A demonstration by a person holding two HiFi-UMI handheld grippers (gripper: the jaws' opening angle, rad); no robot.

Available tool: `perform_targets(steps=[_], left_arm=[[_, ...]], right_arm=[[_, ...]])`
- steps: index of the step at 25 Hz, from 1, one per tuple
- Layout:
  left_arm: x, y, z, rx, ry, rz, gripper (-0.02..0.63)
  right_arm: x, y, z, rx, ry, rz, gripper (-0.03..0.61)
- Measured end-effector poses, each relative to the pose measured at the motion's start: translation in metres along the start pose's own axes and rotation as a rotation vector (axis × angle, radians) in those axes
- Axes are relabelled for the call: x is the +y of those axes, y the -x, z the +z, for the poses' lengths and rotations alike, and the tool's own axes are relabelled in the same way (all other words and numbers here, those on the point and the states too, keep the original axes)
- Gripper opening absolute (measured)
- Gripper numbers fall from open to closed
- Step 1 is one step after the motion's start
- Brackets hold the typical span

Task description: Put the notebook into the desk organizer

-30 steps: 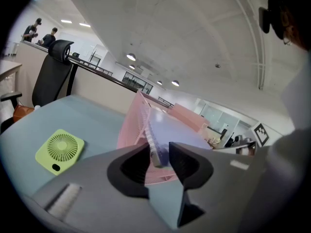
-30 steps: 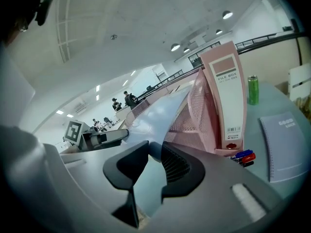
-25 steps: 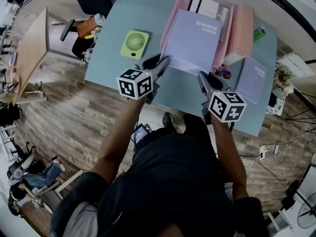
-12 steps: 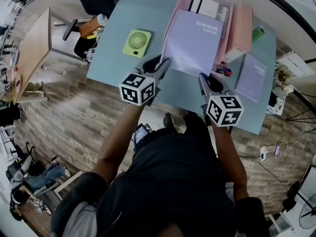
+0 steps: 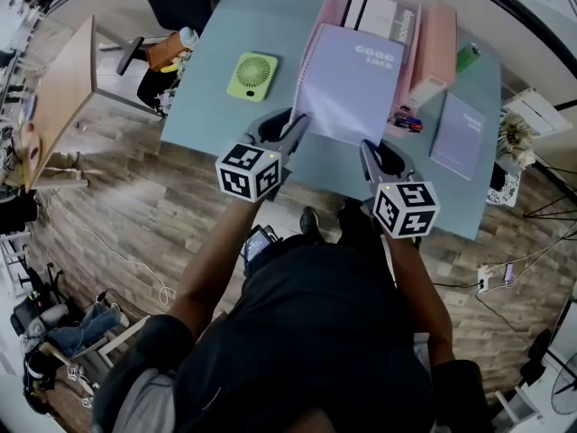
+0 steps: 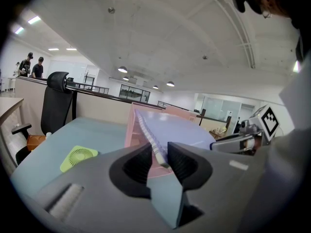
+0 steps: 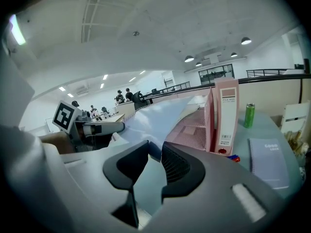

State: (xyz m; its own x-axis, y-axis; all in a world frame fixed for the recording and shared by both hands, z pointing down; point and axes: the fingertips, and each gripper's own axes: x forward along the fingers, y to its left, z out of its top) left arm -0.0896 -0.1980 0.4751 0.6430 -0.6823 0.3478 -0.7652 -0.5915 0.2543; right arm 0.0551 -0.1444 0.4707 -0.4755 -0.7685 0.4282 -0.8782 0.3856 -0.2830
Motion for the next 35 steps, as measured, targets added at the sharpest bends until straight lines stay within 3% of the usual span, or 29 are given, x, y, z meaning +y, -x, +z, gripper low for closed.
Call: perform_targets(steps=[35], left_arm=[[-0.037, 0.093, -0.080, 0.043, 0.025, 0.005, 0.157]], right_arm=[[0.064, 0.059, -0.092, 0.052, 0.015, 0.015, 0.086]])
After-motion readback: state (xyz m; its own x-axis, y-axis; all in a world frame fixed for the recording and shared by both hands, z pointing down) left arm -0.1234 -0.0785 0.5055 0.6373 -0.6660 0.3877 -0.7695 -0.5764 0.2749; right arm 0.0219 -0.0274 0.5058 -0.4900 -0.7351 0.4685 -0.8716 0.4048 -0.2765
